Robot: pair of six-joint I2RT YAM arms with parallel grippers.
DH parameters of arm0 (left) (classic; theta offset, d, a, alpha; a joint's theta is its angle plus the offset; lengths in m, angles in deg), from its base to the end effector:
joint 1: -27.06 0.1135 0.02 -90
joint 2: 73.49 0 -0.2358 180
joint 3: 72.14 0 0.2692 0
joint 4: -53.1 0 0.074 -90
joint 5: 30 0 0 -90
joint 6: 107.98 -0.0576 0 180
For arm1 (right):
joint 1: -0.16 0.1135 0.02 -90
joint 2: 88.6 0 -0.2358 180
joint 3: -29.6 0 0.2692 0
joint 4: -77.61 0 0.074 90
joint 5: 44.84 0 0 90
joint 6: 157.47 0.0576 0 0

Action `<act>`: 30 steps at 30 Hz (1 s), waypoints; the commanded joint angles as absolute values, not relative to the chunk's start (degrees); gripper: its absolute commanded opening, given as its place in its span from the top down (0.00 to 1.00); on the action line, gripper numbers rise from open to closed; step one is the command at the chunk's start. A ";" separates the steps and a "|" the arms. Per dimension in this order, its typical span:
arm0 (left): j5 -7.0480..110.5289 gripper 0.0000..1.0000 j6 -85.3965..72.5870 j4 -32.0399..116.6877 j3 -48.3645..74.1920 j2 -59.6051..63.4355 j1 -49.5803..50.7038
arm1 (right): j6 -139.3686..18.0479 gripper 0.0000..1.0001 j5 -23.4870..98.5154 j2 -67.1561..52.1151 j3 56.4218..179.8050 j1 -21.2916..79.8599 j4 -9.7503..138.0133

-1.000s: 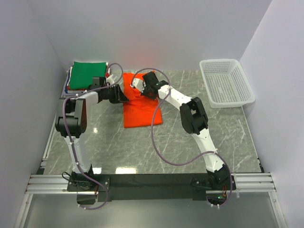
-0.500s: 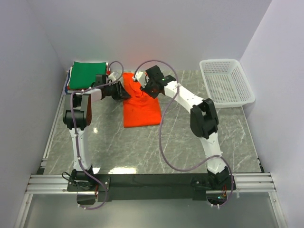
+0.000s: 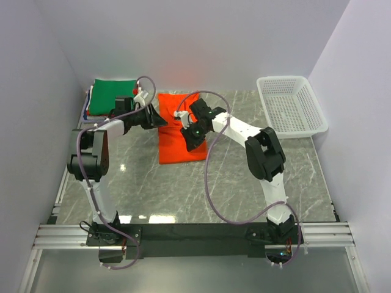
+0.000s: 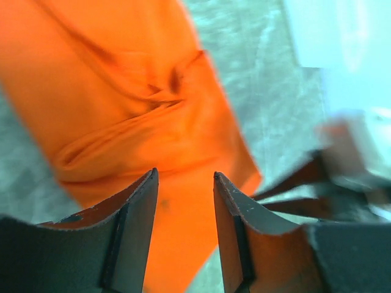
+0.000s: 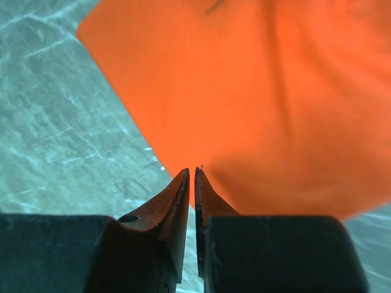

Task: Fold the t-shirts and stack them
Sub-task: Fold the tshirt

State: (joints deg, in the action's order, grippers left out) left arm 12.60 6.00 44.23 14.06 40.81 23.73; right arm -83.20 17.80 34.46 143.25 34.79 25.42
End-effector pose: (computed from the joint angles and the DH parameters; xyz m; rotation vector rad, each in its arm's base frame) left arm 0.4416 -0.0682 0.1337 0.0783 2.2115 -1.1767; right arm 0.3748 0.2910 0.1570 -1.2688 2.3170 0.7426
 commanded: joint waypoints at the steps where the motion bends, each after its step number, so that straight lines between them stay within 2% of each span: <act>1: 8.24 0.53 9.61 51.11 10.45 37.51 22.50 | -77.86 0.85 11.94 35.75 144.34 33.82 26.49; 6: 7.71 0.56 14.70 55.15 11.67 44.17 21.88 | -74.77 0.86 9.30 39.62 146.01 32.68 26.85; 21: 10.52 0.58 17.08 52.70 30.91 60.89 21.96 | -70.64 0.87 6.83 46.57 142.50 32.33 24.92; 25: 7.28 0.57 19.46 56.47 28.73 60.37 22.05 | -71.08 0.87 6.66 46.40 141.10 32.59 24.12; 30: 2.88 0.55 17.71 61.32 20.83 50.36 22.75 | -69.33 0.86 2.80 41.85 134.09 33.11 27.28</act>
State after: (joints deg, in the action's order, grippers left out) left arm 7.36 18.66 56.95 23.79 58.47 22.29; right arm -69.58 1.45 42.68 139.93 32.25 28.74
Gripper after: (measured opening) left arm 0.447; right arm 0.133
